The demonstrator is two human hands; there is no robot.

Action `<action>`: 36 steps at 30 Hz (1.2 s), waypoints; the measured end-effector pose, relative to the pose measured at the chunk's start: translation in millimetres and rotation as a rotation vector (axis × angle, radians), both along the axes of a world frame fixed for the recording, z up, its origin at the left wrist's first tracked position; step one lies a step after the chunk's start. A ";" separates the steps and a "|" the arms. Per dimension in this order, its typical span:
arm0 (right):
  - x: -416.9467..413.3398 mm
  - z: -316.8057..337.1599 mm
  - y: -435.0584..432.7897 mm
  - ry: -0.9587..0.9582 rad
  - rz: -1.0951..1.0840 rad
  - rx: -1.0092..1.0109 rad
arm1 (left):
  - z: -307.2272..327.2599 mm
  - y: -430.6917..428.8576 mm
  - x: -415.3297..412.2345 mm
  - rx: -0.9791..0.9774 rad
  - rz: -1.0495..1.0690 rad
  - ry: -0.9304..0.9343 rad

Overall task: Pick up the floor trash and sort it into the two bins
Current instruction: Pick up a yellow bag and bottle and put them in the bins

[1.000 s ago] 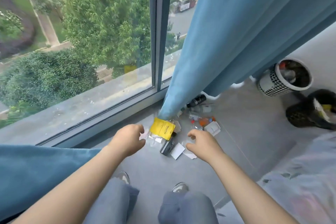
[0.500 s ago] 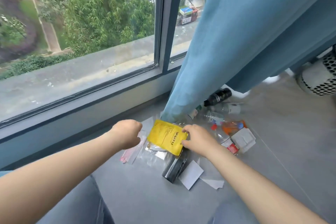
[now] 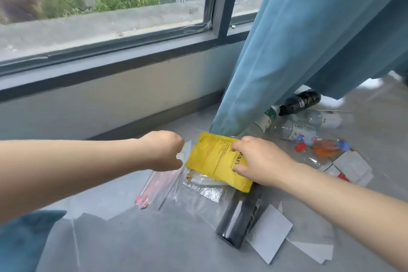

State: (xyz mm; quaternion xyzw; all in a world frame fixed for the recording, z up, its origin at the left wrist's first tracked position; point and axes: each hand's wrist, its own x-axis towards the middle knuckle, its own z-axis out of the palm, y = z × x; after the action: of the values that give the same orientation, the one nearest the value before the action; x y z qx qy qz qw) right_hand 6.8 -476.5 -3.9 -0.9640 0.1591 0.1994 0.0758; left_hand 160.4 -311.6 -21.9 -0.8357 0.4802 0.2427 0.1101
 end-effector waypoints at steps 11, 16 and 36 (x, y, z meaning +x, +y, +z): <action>-9.7 0.1 6.9 -0.017 -0.161 0.039 | -17.5 37.8 -4.1 -0.132 0.251 0.146; 5.6 -12.4 3.6 -0.022 -0.205 0.048 | -22.6 40.4 -5.2 -0.160 0.314 0.197; 16.7 -31.3 10.8 -0.090 -0.345 0.290 | -56.3 63.3 13.0 -0.047 0.530 0.184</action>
State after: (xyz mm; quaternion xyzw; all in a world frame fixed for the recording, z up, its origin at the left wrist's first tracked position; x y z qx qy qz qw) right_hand 23.5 -465.7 -35.3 -0.9094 0.2877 0.1609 0.2535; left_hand 173.4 -248.4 -78.2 -0.9090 0.2581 0.3267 -0.0206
